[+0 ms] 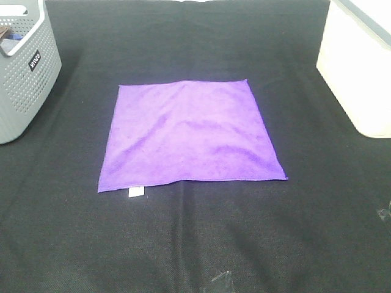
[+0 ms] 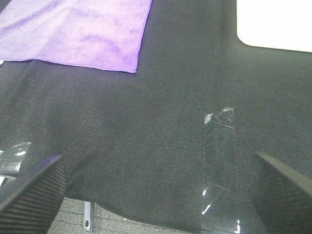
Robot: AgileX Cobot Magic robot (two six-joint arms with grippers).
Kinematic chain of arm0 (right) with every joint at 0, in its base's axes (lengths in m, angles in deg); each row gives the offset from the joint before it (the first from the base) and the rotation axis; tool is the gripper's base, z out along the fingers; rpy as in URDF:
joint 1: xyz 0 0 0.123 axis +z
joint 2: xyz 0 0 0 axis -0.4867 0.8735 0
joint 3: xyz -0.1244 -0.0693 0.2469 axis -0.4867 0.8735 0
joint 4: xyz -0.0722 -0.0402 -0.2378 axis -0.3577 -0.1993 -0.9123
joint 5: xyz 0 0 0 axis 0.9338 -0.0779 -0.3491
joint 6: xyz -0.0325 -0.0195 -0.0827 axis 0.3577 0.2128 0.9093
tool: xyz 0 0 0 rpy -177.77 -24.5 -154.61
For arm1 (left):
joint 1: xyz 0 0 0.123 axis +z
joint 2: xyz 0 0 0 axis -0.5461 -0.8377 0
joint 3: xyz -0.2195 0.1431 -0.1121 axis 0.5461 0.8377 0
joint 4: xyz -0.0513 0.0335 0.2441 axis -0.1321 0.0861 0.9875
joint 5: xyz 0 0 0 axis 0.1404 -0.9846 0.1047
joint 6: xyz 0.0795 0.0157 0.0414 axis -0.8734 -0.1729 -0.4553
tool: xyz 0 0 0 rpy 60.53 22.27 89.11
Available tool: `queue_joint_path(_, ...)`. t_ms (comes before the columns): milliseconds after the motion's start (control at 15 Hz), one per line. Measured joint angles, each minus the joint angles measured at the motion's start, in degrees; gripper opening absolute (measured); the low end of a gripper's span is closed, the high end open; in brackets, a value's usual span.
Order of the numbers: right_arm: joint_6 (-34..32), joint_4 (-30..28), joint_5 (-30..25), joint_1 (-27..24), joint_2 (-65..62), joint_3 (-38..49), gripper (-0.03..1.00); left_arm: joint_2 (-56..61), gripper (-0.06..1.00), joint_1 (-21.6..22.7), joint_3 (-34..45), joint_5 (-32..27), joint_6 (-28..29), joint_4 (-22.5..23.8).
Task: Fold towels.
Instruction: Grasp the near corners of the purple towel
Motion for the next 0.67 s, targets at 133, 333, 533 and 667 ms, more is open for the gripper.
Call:
queue_joint_path(133, 0.0, 0.0, 0.0, 0.0, 0.0, 0.0, 0.96, 0.0, 0.99, 0.0, 0.0, 0.0, 0.0, 0.0)
queue_joint_path(333, 0.0, 0.2, 0.0, 0.0, 0.0, 0.0, 0.96, 0.0, 0.99, 0.0, 0.0, 0.0, 0.0, 0.0)
queue_joint_path(533, 0.0, 0.9, 0.0, 0.0, 0.0, 0.0, 0.96, 0.0, 0.99, 0.0, 0.0, 0.0, -0.4, 0.0)
queue_joint_path(667, 0.0, 1.1, 0.0, 0.0, 0.0, 0.1, 0.96, 0.0, 0.99, 0.0, 0.0, 0.0, -0.4, 0.0)
